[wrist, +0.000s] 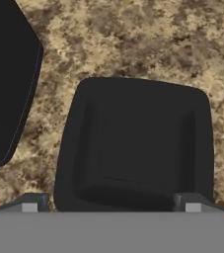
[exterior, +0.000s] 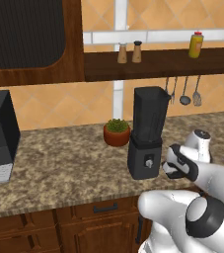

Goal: Close the lid blender by securely placing the lid on top.

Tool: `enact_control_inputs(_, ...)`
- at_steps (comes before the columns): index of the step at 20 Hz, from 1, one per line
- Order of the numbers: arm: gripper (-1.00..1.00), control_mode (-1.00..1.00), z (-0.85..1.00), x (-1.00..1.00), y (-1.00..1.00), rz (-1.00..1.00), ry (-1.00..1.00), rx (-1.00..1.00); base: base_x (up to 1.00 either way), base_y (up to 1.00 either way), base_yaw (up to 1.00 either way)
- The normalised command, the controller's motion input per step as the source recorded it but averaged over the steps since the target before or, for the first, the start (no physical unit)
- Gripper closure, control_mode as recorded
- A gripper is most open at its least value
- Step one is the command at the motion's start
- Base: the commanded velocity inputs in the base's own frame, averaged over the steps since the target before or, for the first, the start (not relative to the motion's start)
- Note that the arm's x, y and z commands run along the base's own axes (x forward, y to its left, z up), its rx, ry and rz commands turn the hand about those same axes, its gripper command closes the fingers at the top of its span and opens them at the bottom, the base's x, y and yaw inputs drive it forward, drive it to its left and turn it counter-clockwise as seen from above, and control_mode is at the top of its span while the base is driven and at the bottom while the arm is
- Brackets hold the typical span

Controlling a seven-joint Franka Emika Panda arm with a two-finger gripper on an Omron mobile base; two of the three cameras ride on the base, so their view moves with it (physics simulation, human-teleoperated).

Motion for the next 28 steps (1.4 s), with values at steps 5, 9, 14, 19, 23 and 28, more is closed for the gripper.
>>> enact_control_inputs(5,-1.0,-1.0,-0.24,0.13,0.0,0.05,0.0,0.0,0.0,0.0,0.0)
enact_control_inputs(9,-1.0,-1.0,-0.21,0.16,0.0,0.04,0.0,0.0,0.0,0.0,0.0)
enact_control_inputs(14,-1.0,-1.0,-0.08,0.2,0.0,0.01,-0.02,0.0,0.0,0.0,0.0)
enact_control_inputs(19,-1.0,-1.0,-0.1,0.3,0.0,0.0,-0.01,0.0,0.0,0.0,0.0)
enact_control_inputs(23,1.0,-1.0,-0.42,0.16,0.0,0.0,0.0,0.0,0.0,0.0,0.0)
enact_control_inputs(28,1.0,-1.0,-0.05,0.0,0.0,0.0,0.0,0.0,0.0,0.0,0.0)
